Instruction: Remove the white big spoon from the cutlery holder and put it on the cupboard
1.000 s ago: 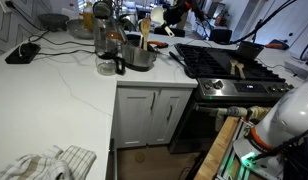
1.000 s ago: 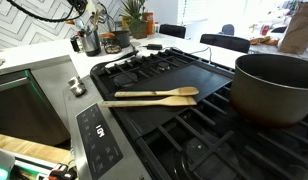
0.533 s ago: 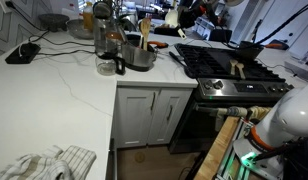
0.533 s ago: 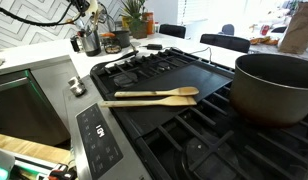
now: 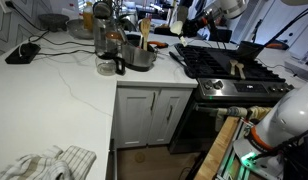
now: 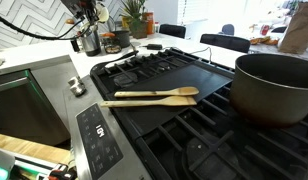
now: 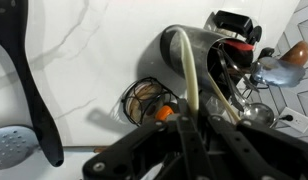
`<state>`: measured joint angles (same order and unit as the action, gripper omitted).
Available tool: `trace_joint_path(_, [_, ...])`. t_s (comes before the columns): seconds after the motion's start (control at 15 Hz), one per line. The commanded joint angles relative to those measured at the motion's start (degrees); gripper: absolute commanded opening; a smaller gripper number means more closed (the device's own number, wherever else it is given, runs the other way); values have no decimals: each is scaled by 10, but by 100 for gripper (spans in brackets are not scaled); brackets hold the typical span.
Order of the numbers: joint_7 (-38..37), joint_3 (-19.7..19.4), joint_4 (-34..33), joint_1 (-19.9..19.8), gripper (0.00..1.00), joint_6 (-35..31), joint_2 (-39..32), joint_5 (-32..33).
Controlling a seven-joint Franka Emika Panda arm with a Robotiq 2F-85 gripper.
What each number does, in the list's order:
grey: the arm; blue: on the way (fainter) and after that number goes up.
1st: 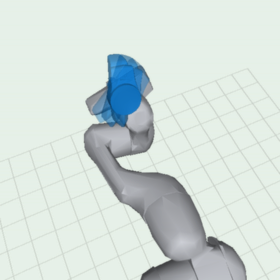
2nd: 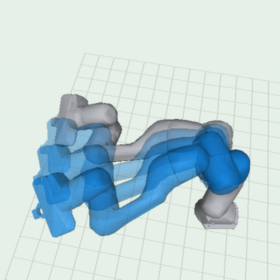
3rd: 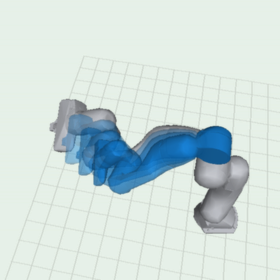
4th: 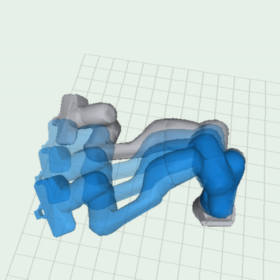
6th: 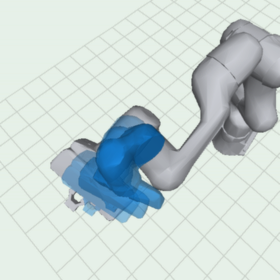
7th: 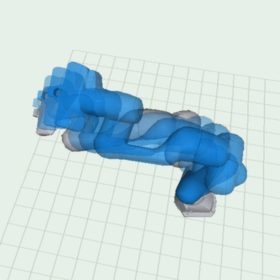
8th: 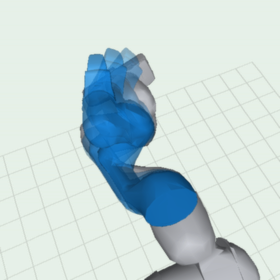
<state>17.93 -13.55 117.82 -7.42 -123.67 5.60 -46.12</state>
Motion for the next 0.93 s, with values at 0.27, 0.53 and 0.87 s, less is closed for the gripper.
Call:
trace_joint_path(0.27, [50,-3,-7,-35,2,27,-95,-114])
trace_joint_path(0.53, [60,4,-12,-46,2,41,-140,-141])
trace_joint_path(0.87, [60,13,-28,-54,2,53,-189,-151])
